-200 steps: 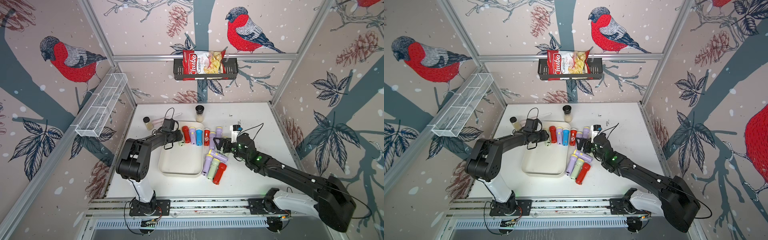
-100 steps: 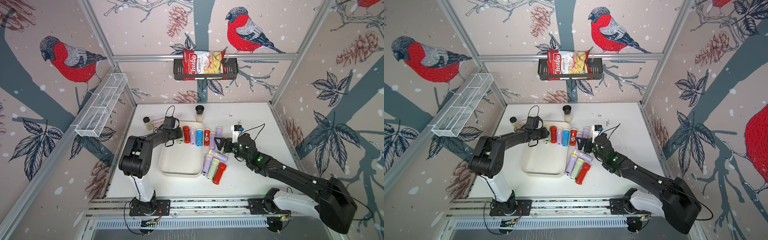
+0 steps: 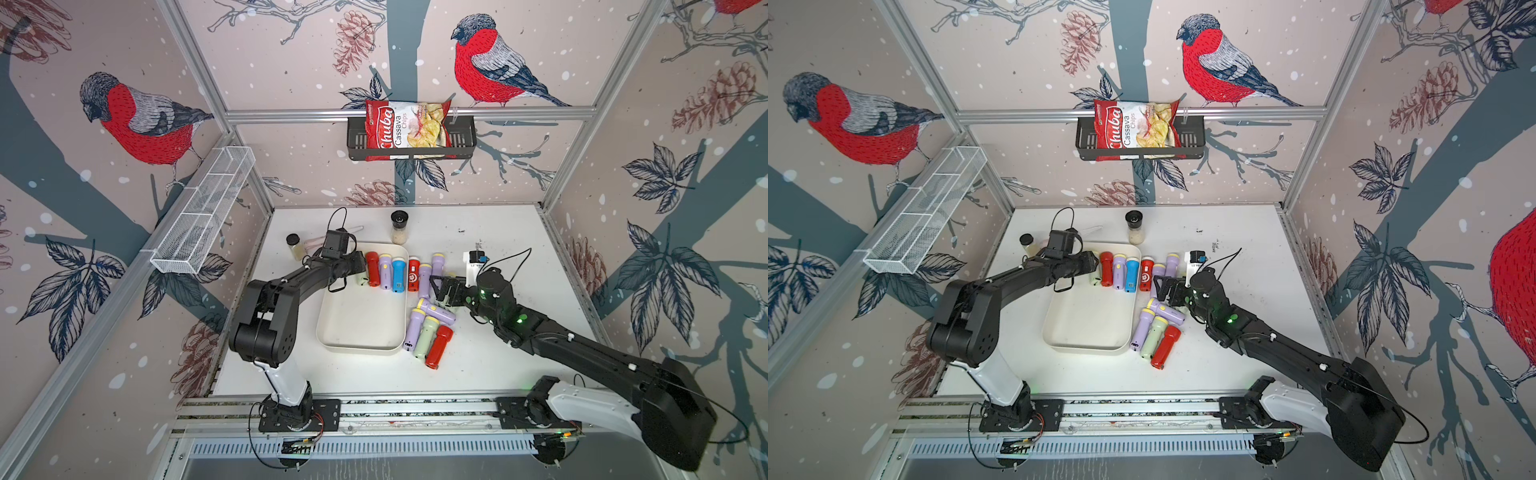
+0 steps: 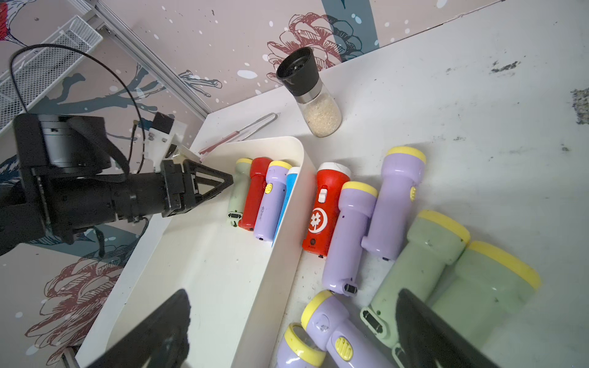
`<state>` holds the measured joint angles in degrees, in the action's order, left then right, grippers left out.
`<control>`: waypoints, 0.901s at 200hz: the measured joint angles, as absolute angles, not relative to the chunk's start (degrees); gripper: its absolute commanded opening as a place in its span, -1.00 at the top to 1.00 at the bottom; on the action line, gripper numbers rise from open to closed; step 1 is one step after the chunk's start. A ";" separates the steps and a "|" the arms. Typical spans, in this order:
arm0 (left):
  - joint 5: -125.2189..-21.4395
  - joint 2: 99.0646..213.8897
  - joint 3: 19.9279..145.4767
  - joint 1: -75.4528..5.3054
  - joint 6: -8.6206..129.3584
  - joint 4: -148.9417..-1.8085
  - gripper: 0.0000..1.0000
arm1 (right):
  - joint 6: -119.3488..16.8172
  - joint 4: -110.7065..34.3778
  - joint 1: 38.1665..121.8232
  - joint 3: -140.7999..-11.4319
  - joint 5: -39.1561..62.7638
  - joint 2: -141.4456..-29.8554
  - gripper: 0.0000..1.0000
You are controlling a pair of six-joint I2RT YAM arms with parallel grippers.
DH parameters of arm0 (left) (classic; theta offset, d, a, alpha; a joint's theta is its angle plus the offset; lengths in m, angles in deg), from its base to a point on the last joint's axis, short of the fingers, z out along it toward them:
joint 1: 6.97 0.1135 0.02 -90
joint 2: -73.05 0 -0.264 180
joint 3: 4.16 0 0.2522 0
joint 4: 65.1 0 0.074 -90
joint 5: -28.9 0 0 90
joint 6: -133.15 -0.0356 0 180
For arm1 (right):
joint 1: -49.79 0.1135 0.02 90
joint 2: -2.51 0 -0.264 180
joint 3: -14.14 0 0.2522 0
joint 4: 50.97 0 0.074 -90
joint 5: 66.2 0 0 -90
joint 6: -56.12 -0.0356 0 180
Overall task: Put the flashlights into the storage boxes
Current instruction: Place the flashlight at the storage box, then pick up the flashlight from the center of the board.
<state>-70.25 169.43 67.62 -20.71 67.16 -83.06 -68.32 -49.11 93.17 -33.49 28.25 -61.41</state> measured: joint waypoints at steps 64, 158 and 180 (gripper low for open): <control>-66.12 155.87 64.40 -29.26 65.34 -86.36 -0.07 | -66.26 -42.27 91.33 -39.66 29.41 -66.76 -0.99; -62.05 143.90 48.89 -36.78 65.17 -80.22 -0.06 | -65.30 -26.49 78.28 -43.22 22.31 -82.72 -0.99; -61.07 144.31 48.95 -36.78 65.15 -79.90 -0.06 | -65.32 -25.01 77.47 -43.46 21.69 -84.42 -0.95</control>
